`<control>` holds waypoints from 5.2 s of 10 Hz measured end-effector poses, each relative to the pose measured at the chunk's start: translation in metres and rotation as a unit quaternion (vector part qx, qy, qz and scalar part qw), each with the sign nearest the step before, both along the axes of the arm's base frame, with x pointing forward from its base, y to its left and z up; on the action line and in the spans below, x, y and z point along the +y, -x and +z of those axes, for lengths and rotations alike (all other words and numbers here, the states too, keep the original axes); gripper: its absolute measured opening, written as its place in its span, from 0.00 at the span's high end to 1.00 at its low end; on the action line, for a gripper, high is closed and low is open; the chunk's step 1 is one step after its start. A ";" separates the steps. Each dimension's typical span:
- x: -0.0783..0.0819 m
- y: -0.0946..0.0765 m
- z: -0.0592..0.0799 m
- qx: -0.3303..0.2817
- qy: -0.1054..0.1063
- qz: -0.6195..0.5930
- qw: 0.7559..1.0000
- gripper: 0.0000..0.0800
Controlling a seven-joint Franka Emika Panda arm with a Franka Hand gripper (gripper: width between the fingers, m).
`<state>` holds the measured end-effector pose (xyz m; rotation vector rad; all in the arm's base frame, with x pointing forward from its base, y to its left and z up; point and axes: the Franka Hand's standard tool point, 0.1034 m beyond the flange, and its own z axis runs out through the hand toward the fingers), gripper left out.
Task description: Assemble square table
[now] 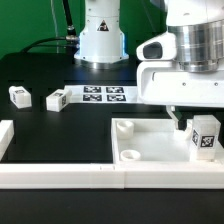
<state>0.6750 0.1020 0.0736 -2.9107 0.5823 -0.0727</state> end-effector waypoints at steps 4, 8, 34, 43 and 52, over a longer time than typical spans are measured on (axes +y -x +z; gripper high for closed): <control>0.003 0.000 -0.002 -0.017 0.024 0.113 0.993 0.35; 0.001 0.000 -0.003 0.000 0.016 0.002 1.000 0.63; 0.001 -0.006 -0.004 -0.004 0.034 0.241 0.970 0.19; -0.003 -0.007 -0.005 0.048 0.015 -0.182 0.982 0.64; -0.005 -0.004 -0.005 0.116 -0.057 -0.638 0.759 0.64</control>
Offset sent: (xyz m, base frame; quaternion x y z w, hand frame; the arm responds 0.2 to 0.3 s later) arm 0.0000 0.0000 0.0000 0.0000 0.0000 0.0000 1.0000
